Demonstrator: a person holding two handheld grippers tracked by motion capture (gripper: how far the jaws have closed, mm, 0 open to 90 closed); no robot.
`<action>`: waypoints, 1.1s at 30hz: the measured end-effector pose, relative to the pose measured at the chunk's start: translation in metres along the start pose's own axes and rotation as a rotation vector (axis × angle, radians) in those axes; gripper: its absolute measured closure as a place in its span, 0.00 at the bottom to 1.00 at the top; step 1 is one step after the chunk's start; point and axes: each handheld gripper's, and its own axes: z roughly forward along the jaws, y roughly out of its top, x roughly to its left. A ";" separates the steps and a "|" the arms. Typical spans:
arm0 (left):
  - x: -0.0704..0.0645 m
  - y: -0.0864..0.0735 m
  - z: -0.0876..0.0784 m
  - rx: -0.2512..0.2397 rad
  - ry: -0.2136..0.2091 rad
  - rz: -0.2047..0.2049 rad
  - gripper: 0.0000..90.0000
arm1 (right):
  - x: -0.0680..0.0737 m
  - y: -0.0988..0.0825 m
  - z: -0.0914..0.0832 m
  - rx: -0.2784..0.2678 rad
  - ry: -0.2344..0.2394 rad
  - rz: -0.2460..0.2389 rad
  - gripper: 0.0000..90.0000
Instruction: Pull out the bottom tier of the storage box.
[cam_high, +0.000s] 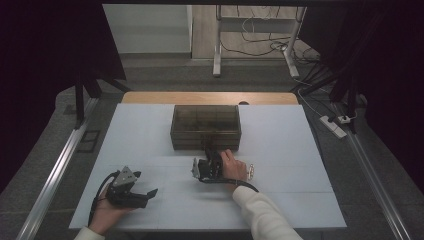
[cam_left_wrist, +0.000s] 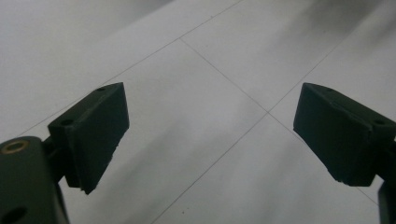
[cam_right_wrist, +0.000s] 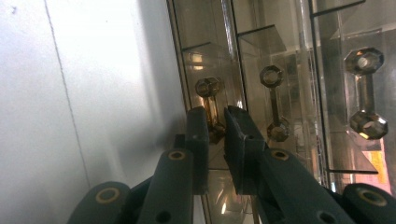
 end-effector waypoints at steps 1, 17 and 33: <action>0.000 0.000 0.000 0.000 0.000 0.000 0.11 | -0.001 0.001 -0.001 0.012 0.007 -0.006 0.88; 0.000 0.000 0.000 0.003 0.002 -0.001 0.11 | -0.002 0.000 -0.001 0.022 0.014 0.020 0.84; 0.001 -0.001 -0.001 0.002 0.007 -0.002 0.11 | 0.003 0.001 -0.003 0.018 -0.023 -0.026 0.88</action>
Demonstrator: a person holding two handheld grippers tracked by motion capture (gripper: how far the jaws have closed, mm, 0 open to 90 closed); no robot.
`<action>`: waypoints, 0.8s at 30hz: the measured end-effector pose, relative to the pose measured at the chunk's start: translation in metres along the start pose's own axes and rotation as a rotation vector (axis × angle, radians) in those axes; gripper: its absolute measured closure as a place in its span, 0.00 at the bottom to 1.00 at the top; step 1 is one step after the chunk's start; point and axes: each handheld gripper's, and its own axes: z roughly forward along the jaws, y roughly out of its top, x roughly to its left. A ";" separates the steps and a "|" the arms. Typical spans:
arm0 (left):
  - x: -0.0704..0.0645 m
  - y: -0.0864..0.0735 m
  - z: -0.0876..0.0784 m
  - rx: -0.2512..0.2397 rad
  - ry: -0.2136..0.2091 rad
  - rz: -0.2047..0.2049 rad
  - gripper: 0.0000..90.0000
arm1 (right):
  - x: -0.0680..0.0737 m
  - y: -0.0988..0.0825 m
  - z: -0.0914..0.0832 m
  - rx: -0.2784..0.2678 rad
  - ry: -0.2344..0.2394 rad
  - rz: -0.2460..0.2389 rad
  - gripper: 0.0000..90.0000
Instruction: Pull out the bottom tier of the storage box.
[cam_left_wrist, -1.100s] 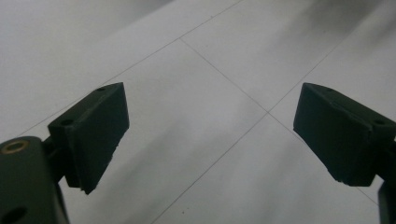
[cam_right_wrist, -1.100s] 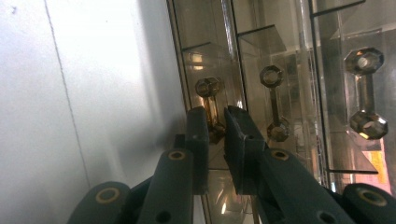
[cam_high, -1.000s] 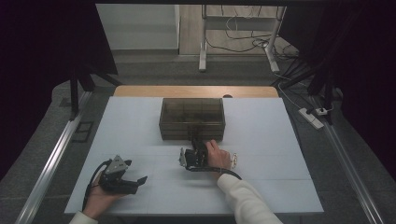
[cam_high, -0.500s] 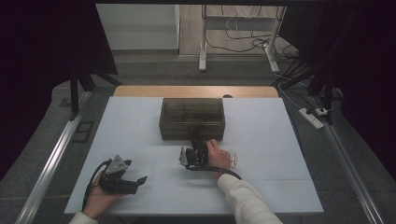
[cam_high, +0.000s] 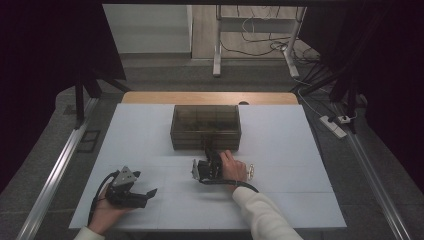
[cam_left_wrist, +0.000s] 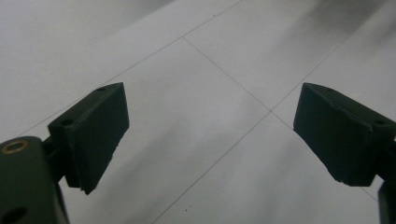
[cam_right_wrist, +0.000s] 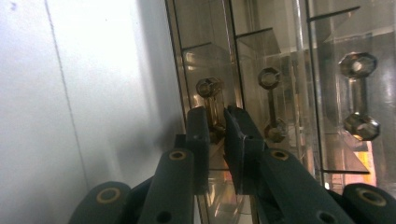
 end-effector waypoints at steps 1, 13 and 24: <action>0.000 0.000 0.000 0.000 0.000 0.001 0.11 | -0.001 0.000 -0.002 0.008 0.011 -0.004 0.88; -0.001 0.000 0.000 0.002 0.001 0.002 0.11 | -0.001 0.001 -0.001 -0.017 0.005 0.027 0.84; -0.001 0.000 0.000 0.000 0.003 0.002 0.11 | 0.003 0.001 0.006 0.004 -0.015 -0.011 0.87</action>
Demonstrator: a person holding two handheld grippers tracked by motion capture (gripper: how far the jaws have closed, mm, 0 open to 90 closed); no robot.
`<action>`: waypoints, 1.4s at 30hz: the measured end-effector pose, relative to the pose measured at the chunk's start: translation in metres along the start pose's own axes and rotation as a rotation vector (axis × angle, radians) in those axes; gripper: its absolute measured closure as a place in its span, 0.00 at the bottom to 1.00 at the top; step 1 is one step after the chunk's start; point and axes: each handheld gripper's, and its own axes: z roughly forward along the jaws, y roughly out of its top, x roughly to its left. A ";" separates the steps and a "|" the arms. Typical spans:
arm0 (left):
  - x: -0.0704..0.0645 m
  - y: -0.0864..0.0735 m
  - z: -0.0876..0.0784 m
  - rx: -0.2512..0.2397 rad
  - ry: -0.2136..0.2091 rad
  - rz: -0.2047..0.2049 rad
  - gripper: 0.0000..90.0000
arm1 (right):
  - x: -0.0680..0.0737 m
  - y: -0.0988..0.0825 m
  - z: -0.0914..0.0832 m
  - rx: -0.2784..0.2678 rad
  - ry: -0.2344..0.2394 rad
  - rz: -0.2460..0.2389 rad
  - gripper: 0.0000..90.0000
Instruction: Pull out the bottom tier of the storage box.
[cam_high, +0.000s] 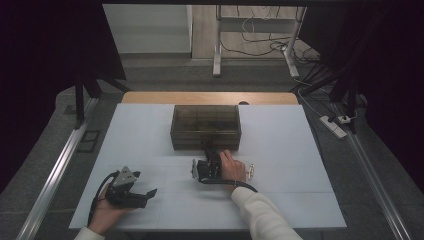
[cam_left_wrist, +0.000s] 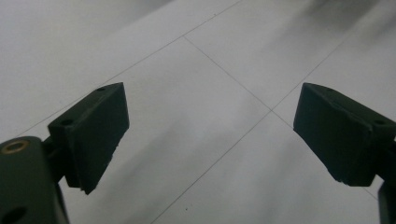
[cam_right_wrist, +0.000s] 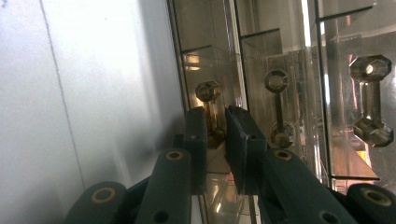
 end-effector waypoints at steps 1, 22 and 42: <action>0.000 0.000 0.000 -0.001 0.000 0.000 0.11 | 0.001 0.000 0.000 0.000 -0.002 -0.006 0.87; 0.001 0.000 0.000 -0.001 0.002 -0.003 0.11 | 0.004 0.002 -0.011 -0.008 -0.012 -0.012 0.88; 0.001 0.000 0.000 0.001 0.001 0.000 0.11 | -0.001 -0.002 -0.029 -0.045 0.072 0.084 0.79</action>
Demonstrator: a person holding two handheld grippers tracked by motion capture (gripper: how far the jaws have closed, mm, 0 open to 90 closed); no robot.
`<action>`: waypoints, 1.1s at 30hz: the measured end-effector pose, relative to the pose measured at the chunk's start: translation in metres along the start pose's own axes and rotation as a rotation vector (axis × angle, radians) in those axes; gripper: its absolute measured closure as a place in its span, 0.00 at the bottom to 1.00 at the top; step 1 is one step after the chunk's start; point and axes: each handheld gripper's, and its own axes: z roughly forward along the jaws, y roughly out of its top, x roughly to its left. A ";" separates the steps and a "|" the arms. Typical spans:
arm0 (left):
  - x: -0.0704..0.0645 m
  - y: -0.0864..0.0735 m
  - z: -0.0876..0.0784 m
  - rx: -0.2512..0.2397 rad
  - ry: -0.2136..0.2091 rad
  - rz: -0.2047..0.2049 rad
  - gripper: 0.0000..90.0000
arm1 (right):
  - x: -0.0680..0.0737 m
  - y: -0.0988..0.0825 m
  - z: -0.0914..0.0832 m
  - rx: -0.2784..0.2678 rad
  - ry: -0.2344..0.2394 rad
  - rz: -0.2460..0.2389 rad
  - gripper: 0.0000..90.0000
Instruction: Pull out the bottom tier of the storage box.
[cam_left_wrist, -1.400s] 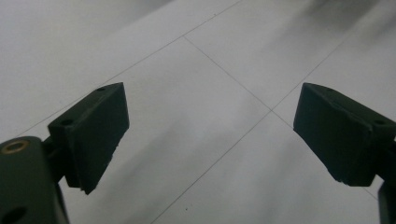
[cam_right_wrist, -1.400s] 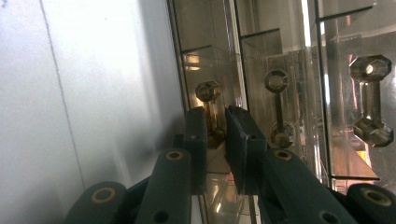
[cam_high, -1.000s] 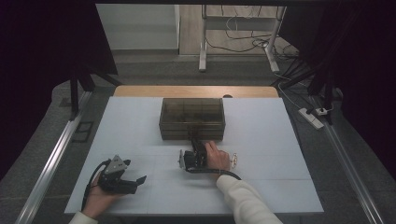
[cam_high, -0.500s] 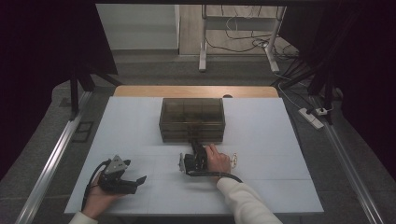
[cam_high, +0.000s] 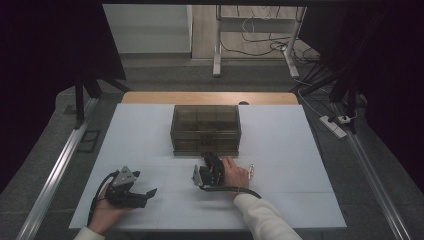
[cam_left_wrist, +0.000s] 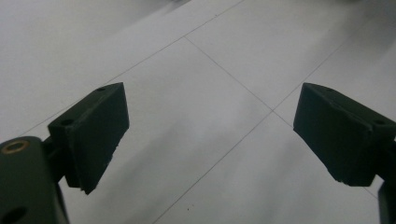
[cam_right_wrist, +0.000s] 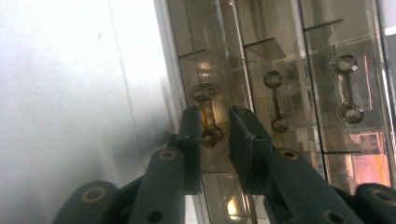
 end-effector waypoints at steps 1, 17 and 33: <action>0.000 0.000 0.000 0.000 0.000 0.001 0.11 | -0.002 -0.001 -0.001 -0.001 0.005 0.006 0.78; 0.000 0.000 0.000 -0.001 -0.001 0.002 0.11 | -0.020 -0.009 -0.005 -0.058 0.191 0.262 0.55; 0.000 0.001 0.000 -0.005 -0.001 0.003 0.11 | -0.050 -0.024 -0.012 -0.135 0.435 0.550 0.48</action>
